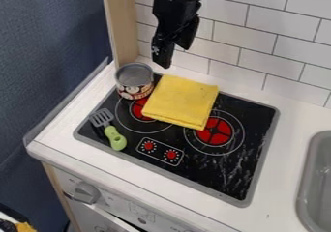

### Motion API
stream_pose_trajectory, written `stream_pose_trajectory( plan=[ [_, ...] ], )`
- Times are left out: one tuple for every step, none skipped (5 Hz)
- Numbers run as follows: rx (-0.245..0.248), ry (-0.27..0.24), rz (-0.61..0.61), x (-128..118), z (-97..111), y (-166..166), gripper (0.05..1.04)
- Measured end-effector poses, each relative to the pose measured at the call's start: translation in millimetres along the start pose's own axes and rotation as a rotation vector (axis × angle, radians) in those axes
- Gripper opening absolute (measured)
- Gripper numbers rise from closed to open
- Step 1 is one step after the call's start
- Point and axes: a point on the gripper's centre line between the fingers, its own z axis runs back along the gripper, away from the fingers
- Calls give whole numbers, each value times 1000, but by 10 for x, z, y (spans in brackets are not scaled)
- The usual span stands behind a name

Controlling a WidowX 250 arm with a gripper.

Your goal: Move the yellow spatula to the right side of the burner

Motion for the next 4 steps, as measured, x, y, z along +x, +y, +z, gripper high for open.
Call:
stream_pose_trajectory(
  plan=[
    [35,8,-7,-52,-142,59,999],
    [44,15,6,-44,-152,277,999],
    [34,21,3,-25,-119,471,999],
    [67,46,2,21,-218,692,999]
  ],
)
